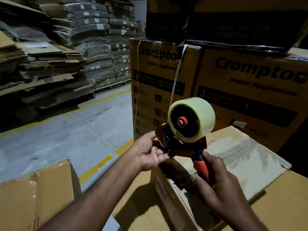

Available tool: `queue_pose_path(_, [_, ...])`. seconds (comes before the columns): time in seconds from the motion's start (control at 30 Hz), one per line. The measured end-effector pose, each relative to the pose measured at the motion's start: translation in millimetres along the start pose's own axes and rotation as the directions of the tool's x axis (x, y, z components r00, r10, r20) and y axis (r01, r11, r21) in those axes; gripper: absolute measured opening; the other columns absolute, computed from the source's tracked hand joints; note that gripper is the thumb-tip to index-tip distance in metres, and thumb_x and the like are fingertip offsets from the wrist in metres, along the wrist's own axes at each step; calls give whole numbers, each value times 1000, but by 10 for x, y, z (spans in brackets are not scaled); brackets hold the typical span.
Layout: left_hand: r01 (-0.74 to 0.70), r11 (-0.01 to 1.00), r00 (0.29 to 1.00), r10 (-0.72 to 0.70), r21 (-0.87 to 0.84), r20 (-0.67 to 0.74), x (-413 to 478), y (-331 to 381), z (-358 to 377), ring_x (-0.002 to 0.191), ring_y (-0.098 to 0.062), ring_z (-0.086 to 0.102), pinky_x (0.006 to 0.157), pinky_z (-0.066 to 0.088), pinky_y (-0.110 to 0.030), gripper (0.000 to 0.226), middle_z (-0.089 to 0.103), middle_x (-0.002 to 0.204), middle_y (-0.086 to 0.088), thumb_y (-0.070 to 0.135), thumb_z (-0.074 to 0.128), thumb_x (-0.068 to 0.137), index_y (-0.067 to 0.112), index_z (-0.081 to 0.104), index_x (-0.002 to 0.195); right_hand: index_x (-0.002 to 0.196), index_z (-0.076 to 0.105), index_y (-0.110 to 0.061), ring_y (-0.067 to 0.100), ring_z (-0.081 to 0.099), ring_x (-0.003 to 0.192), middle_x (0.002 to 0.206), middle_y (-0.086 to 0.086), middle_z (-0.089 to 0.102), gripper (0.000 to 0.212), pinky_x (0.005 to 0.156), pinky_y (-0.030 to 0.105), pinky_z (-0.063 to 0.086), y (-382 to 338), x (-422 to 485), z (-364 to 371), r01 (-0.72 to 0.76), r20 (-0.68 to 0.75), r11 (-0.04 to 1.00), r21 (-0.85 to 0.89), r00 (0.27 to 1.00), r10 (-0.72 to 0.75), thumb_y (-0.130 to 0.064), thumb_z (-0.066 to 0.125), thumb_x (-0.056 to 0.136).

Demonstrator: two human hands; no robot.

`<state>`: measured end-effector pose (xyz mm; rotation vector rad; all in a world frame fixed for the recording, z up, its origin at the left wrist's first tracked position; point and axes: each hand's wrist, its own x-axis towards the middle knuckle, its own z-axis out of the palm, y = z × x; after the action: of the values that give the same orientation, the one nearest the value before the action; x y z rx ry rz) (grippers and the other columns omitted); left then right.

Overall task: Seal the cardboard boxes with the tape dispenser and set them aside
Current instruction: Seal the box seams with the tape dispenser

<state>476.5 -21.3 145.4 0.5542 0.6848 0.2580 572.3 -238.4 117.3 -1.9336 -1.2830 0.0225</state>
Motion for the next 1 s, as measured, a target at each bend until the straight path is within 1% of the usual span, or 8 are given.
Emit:
queue_pose_path(0.1, [-2, 992, 1000, 4, 124, -11, 29, 28, -25, 71, -30, 76, 62, 64, -47, 14, 74, 82, -21, 6, 55, 98, -3, 62, 106, 131, 31, -58, -11, 61, 92, 113, -34, 49, 60, 70, 3, 45, 2, -52, -32, -3, 11, 1000, 10, 1000, 3, -50, 66, 83])
queue_pose_path(0.23, [-17, 904, 1000, 21, 426, -3, 70, 89, -120, 70, -27, 76, 66, 64, -44, 23, 75, 84, -19, 1, 43, 103, -2, 66, 104, 126, 25, -75, -17, 58, 98, 112, -31, 56, 69, 68, 2, 44, -3, -122, -51, 19, 21, 1000, -4, 1000, -19, -46, 68, 80])
queue_pose_path(0.37, [-28, 761, 1000, 30, 648, 8, 86, 194, -204, 74, -27, 76, 61, 62, -37, 30, 72, 90, -20, -8, 40, 100, -7, 62, 120, 127, 25, -76, -16, 58, 99, 114, -30, 58, 66, 69, 3, 44, 13, -177, -36, 11, 41, 1000, 14, 999, -11, -49, 68, 83])
queue_pose_path(0.43, [-56, 693, 998, 56, 719, 24, 99, 233, -210, 72, -27, 75, 62, 62, -36, 28, 71, 87, -20, -9, 40, 100, -7, 63, 115, 126, 26, -76, -15, 59, 99, 114, -31, 58, 70, 69, 3, 44, 4, -201, -23, 14, 45, 1000, 0, 999, -14, -47, 68, 79])
queue_pose_path(0.6, [-180, 360, 944, 326, 915, 58, 165, 335, -163, 60, -15, 68, 58, 59, -30, 12, 68, 78, -12, 2, 56, 101, -2, 67, 103, 123, 27, -76, -16, 59, 93, 100, -37, 58, 71, 70, 3, 44, 60, -327, -5, -17, 84, 996, -87, 996, 25, -48, 72, 76])
queue_pose_path(0.73, [-189, 54, 906, 394, 980, 153, 291, 199, -210, 65, -7, 63, 56, 49, -23, 7, 69, 78, 2, 12, 65, 98, 12, 71, 99, 118, 31, -77, -21, 58, 92, 94, -42, 59, 79, 73, 2, 44, 118, -445, 17, -63, 107, 993, -96, 992, 73, -36, 83, 75])
queue_pose_path(0.8, [-198, 41, 900, 403, 979, 165, 350, 167, -228, 65, -5, 60, 53, 43, -20, 6, 68, 79, 4, 12, 68, 96, 13, 73, 96, 116, 34, -76, -18, 60, 92, 93, -43, 61, 77, 72, 3, 45, 125, -468, 22, -81, 98, 993, -87, 991, 90, -35, 84, 74])
queue_pose_path(1.0, [-180, 317, 945, 319, 931, 74, 410, 304, -345, 61, -9, 68, 60, 55, -26, 10, 71, 79, -8, 2, 71, 91, 2, 75, 100, 115, 23, -82, -1, 64, 84, 99, -35, 59, 85, 72, 12, 44, 73, -402, 80, -84, 111, 990, -116, 989, 97, -37, 83, 76])
